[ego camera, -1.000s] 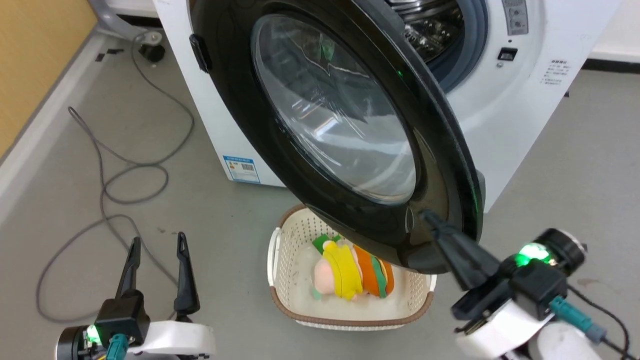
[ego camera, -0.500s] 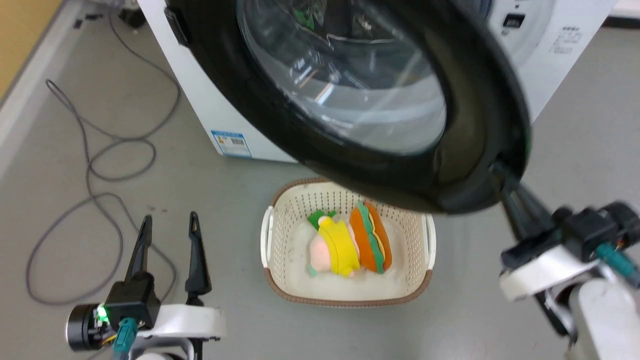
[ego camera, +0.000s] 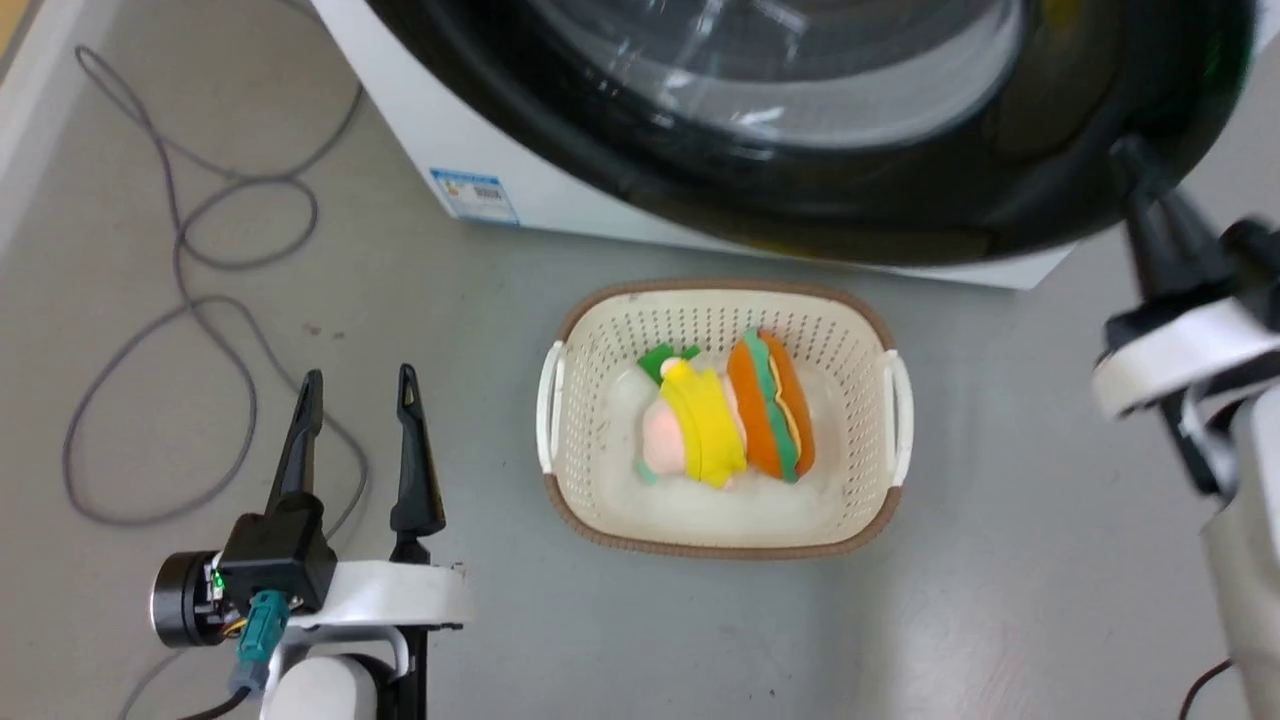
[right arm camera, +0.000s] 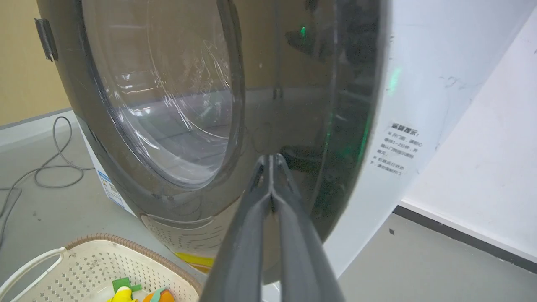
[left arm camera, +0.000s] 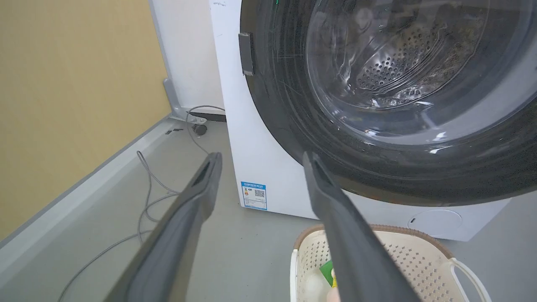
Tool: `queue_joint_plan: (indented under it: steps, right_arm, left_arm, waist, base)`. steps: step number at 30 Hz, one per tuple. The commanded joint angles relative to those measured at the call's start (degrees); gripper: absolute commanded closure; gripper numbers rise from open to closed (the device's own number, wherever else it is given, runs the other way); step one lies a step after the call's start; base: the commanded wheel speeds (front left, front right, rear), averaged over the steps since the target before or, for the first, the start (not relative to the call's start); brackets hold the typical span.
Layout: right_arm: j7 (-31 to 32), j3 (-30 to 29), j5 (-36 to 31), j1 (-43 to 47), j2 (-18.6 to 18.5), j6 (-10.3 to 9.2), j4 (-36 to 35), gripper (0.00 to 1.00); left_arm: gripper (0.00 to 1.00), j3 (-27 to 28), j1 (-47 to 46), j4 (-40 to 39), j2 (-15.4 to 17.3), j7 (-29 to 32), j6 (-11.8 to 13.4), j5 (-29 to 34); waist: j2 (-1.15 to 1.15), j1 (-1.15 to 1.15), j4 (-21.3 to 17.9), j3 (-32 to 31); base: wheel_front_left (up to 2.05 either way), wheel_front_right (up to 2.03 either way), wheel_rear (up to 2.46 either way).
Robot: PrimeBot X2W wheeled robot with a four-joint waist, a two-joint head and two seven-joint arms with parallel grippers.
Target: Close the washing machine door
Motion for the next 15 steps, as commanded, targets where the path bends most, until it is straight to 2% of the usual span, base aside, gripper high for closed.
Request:
queue_joint_plan:
  steps: [1, 7, 15]
  right_arm:
    - [-0.3, -0.9, -0.7, -2.1, -0.7, -0.11, 1.2, 1.0]
    - [-0.3, -2.0, -2.8, -8.1, -2.2, -0.11, 5.2, 1.0]
    - [-0.3, -3.1, -5.5, -14.3, -2.4, -0.11, 9.9, 1.0]
  left_arm:
    - [0.0, -0.2, -1.1, -0.1, 0.0, -0.2, 0.4, -0.3]
    - [0.0, -0.6, -2.4, -0.4, 0.0, -0.2, 0.9, -0.8]
    - [0.0, -0.9, -3.8, -0.5, 0.0, -0.2, 1.1, -1.2]
  waist:
    - [0.0, 0.0, 0.7, 1.2]
    - [0.0, 0.0, 1.4, 3.6]
    - [0.0, 0.0, 1.9, 5.5]
  base:
    - [0.0, 0.0, 0.0]
    - [0.0, 0.0, 0.0]
    - [0.0, 0.0, 0.0]
